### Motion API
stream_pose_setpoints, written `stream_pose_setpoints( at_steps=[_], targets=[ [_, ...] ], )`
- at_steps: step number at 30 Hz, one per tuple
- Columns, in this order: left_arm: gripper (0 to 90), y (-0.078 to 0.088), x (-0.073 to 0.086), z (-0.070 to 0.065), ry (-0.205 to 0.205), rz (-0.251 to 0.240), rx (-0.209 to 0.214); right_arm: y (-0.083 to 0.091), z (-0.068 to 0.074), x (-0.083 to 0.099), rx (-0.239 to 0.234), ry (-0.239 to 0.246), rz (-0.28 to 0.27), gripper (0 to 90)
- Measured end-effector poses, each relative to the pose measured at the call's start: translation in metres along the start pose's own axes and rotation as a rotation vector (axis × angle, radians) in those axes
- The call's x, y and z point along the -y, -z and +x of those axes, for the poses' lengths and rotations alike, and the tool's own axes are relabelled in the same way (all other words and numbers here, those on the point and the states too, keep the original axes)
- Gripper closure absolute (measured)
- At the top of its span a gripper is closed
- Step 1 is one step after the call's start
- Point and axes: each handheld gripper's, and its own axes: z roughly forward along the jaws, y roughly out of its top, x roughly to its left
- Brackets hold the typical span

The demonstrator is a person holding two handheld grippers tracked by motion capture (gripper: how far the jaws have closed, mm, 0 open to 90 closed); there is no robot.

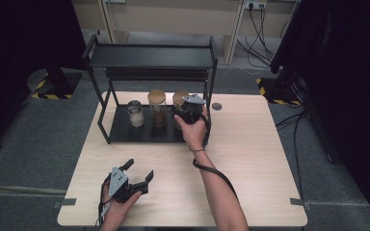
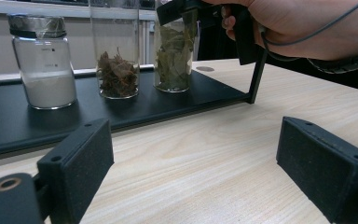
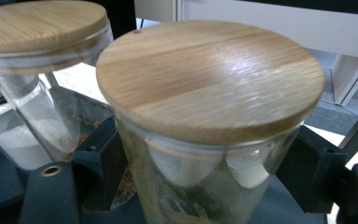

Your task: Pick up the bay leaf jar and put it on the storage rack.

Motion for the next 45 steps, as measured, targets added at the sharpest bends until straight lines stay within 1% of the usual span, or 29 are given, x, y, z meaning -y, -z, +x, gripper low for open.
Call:
stream_pose_setpoints(
  at_steps=[2,5,9,14,18,32,40,45],
  targets=[
    [10.5,0.000,0.000,0.000,-0.001,0.001,0.000,-0.001,-0.001,0.001,-0.009,-0.009,0.020,21.7],
    [10.5,0.000,0.000,0.000,0.002,0.001,0.001,-0.001,-0.002,0.004,-0.016,-0.021,0.030,19.4],
    [10.5,0.000,0.000,0.000,0.002,0.002,0.000,0.000,0.000,0.005,-0.018,-0.010,0.028,15.8],
    [10.5,0.000,0.000,0.000,0.005,-0.002,0.000,0.005,0.003,0.001,-0.017,-0.020,0.010,11.2],
    [10.5,0.000,0.000,0.000,-0.002,0.000,0.000,0.009,0.004,-0.001,-0.023,-0.032,0.006,8.6],
    [10.5,0.000,0.000,0.000,-0.002,0.001,-0.002,0.020,0.006,0.001,-0.044,-0.040,0.000,4.7],
    [10.5,0.000,0.000,-0.001,-0.003,0.001,-0.002,0.026,0.008,0.001,-0.060,-0.055,-0.001,3.8],
    [10.5,0.000,0.000,-0.001,-0.005,0.001,-0.002,0.029,0.010,0.002,-0.067,-0.055,-0.002,3.7]
  ],
)
